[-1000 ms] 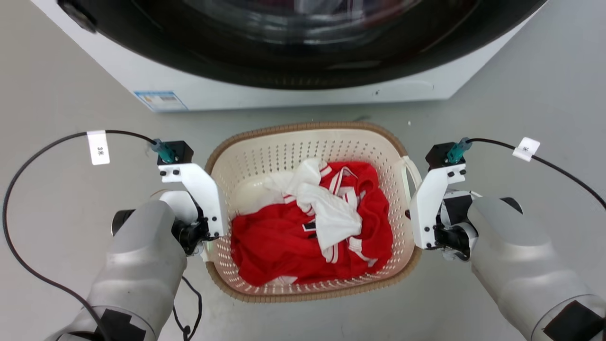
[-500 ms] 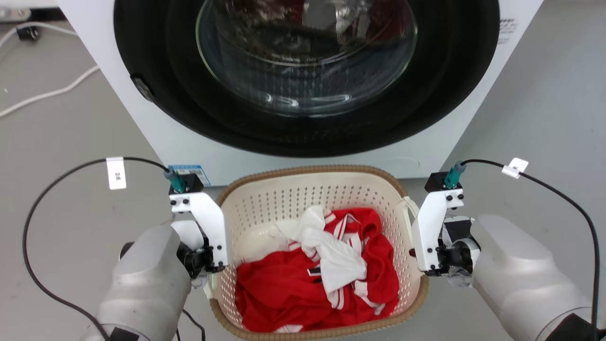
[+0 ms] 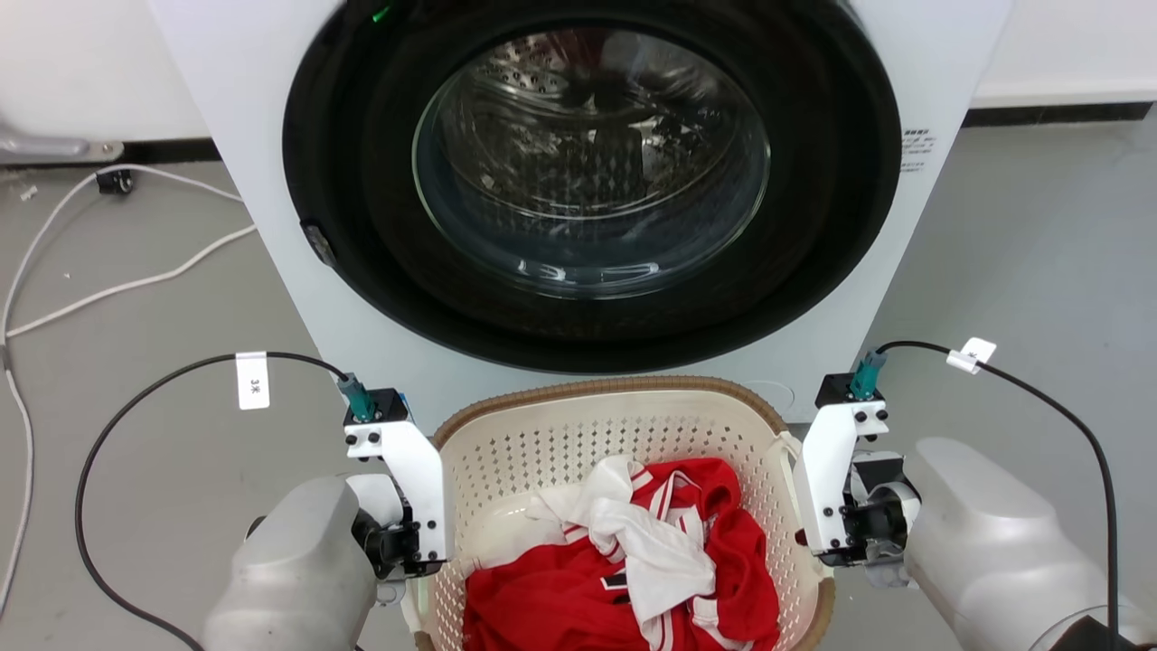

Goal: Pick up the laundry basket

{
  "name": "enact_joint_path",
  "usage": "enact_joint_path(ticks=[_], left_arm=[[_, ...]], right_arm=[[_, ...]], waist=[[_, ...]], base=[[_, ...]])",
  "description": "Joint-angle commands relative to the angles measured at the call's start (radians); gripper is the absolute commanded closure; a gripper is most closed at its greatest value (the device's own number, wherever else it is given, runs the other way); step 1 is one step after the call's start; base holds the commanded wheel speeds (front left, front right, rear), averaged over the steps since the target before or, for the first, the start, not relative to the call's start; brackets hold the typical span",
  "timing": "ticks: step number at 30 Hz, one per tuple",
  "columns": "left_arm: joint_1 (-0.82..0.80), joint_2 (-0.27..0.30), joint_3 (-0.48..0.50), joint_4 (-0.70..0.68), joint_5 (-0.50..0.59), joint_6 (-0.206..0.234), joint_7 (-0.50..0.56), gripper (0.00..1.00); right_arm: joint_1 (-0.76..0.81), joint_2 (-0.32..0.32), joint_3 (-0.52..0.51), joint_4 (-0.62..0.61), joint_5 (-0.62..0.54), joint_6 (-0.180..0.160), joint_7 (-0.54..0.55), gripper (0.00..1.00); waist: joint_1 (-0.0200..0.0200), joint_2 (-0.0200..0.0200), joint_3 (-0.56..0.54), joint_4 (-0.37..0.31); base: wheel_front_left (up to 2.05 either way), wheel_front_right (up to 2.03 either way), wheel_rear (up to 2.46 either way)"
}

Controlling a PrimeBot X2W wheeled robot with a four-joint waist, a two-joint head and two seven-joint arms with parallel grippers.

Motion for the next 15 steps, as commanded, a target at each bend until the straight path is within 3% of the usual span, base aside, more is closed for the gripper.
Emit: enact_joint_path(ticks=[1,15], left_arm=[[0.009,0.002,-0.005,0.0,-0.004,-0.004,0.0,1.0],[0.05,0.001,-0.036,0.008,-0.038,-0.004,0.003,1.0]], right_arm=[[0.008,-0.002,0.003,0.005,-0.001,0.002,0.004,1.0],[0.066,0.018,-0.003,0.03,0.019,0.001,0.008,1.0]], waist=[[0.0002,0.0,-0.012,-0.002],[0.0002,0.0,-0.046,-0.001]], base=[[0.0,0.0,0.0],[0.0,0.0,0.0]])
